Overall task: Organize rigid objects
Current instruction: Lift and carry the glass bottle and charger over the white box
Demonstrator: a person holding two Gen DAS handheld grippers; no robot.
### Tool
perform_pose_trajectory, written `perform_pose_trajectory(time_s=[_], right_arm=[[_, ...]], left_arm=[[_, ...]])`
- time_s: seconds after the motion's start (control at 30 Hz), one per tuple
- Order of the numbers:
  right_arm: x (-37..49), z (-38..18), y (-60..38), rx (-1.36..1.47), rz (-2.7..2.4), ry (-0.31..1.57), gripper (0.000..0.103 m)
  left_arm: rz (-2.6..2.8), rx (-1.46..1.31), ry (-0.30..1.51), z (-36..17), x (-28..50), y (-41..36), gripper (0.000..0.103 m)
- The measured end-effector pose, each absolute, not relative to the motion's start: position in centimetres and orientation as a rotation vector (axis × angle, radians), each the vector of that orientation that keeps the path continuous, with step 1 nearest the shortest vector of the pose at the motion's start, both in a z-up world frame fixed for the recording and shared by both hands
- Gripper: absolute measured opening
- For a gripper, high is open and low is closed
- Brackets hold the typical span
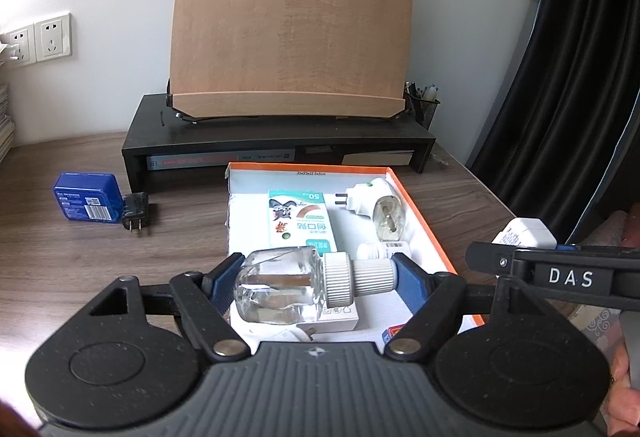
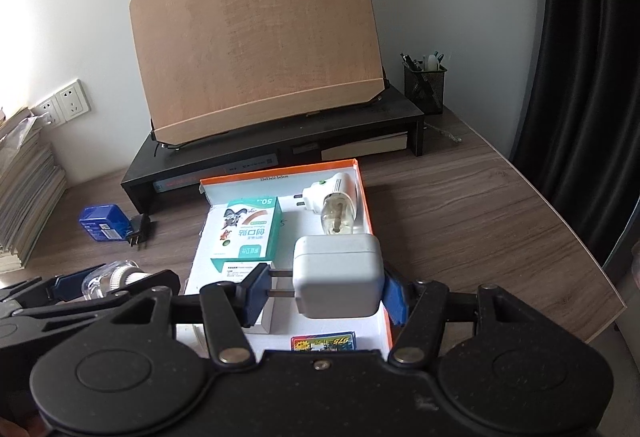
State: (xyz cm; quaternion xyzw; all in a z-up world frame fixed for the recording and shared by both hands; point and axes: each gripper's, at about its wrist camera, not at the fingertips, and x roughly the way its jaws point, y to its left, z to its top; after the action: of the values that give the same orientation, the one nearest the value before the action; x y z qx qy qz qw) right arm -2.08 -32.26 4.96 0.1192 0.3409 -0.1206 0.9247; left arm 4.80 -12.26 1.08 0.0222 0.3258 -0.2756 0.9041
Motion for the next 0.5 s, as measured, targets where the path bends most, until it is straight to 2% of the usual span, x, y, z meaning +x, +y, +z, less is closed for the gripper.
perform_pose_trajectory(time_s=[0.5], right_arm=[[-0.7, 5.1, -33.5, 0.241, -0.228, 0.704, 0.070]], left_arm=[[-0.556, 0.053, 0.680, 1.2, 6.0, -13.8, 0.080]])
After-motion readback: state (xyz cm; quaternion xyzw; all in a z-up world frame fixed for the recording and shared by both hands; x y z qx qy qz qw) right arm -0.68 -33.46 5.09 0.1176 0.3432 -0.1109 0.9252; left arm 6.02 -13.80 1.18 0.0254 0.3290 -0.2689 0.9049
